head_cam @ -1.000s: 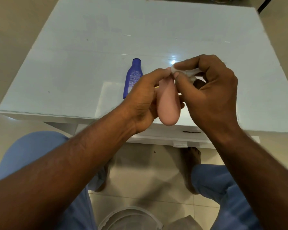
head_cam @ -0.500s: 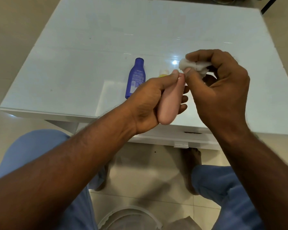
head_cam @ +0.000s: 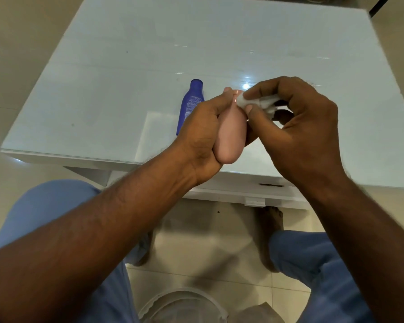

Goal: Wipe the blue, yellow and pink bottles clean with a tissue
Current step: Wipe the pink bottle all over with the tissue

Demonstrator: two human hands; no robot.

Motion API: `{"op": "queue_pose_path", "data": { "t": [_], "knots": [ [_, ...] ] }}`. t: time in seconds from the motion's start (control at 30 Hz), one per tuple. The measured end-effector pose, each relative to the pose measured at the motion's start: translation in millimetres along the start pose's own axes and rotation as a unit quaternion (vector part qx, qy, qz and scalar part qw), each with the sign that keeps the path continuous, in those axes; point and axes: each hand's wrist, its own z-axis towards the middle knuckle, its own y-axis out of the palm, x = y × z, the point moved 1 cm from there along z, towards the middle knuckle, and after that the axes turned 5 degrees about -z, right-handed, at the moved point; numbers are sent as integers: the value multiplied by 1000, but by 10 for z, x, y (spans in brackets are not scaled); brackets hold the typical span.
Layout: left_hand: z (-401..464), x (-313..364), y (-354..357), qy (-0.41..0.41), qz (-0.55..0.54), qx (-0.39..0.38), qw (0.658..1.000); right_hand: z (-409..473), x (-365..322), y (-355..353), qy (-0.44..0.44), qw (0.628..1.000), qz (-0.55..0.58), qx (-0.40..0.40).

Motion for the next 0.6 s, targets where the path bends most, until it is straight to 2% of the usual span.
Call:
{"op": "queue_pose_path", "data": {
  "t": [0.2, 0.43, 0.5, 0.6],
  "knots": [
    [6, 43, -29, 20, 31, 21, 999, -45, -12, 12, 5, 999, 3, -50],
    [38, 27, -7, 39, 20, 0, 999, -4, -28, 20, -7, 1000, -3, 14],
    [39, 9, -6, 34, 17, -17, 999, -16, -31, 43, -13, 1000, -1, 12],
    [85, 18, -56, 40, 8, 6, 999, -58, -53, 73, -18, 1000, 13, -20]
  ]
}}
